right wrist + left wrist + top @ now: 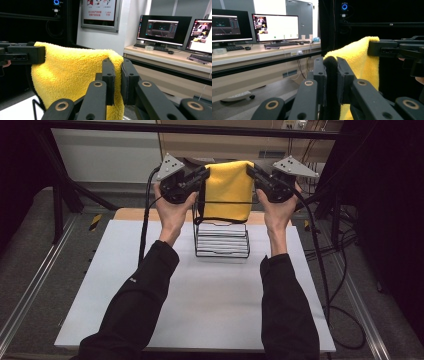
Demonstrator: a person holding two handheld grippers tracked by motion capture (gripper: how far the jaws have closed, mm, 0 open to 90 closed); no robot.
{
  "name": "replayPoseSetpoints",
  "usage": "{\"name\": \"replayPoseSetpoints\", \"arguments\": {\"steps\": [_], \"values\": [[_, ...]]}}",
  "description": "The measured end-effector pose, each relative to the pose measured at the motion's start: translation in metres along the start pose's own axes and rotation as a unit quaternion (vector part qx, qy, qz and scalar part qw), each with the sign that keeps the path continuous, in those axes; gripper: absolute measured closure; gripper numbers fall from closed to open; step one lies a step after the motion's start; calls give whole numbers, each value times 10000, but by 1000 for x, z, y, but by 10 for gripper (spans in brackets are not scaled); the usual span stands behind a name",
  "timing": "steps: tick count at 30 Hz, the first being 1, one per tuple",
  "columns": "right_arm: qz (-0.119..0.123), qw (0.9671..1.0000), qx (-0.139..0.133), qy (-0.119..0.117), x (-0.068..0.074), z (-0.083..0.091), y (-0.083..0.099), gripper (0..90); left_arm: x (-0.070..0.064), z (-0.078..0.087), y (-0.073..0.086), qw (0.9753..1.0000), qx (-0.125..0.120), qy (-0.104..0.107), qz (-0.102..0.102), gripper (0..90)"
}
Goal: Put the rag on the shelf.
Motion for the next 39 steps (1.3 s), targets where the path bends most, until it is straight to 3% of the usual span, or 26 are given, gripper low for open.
{"name": "replayPoseSetpoints", "arguments": {"steps": [15,24,31,39], "values": [[121,9995,178,-221,13,14,8,830,-4,13,11,9998,190,97,-43,797],[226,9981,436,-386,25,28,13,827,-8,19,18,9991,397,147,-68,791],[233,9968,646,-421,26,33,21,826,-11,19,25,9984,532,190,-86,788],[89,9944,839,-633,32,41,31,823,-16,27,34,9960,815,339,107,782]]}}
Point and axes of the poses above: each handheld gripper's, and its own axes: z roughly backward along the jaws, y roughly out of its underside, x roughly to its left, the point moved 10 cm from there along -z, roughly forward along the jaws, and after that the axes turned 1 degree about -y, right-handed, at the moved point
